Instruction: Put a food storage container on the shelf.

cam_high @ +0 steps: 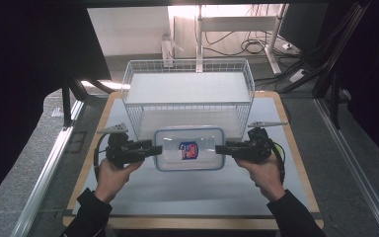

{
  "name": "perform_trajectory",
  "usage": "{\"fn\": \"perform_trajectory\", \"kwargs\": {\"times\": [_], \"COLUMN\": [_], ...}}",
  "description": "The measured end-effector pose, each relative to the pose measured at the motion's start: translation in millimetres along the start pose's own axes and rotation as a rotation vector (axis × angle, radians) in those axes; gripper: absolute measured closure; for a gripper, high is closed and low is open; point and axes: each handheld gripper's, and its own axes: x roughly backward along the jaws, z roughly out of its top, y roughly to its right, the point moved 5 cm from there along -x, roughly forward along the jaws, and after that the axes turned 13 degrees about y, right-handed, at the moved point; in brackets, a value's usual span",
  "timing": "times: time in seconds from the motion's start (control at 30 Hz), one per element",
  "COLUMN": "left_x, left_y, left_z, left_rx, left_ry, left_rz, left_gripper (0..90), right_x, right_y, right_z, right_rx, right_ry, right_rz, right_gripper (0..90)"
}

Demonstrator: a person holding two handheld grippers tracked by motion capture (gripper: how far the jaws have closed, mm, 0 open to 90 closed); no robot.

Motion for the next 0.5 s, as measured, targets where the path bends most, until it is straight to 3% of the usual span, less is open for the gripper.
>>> {"fn": "perform_trajectory", "kwargs": {"times": [0.5], "left_x": [0.7], "left_y": [-4.2], "left_z": [43.7], "left_rx": [-0.028], "left_ry": [0.023], "left_rz": [0.013], "left_gripper": [52.4], "right_x": [-9.5], "right_y": [-3.4], "right_z": [44.2], "right_rx": [0.016], "right_ry": [0.030], "right_rz": [0.012], "right_gripper": [53.1]}}
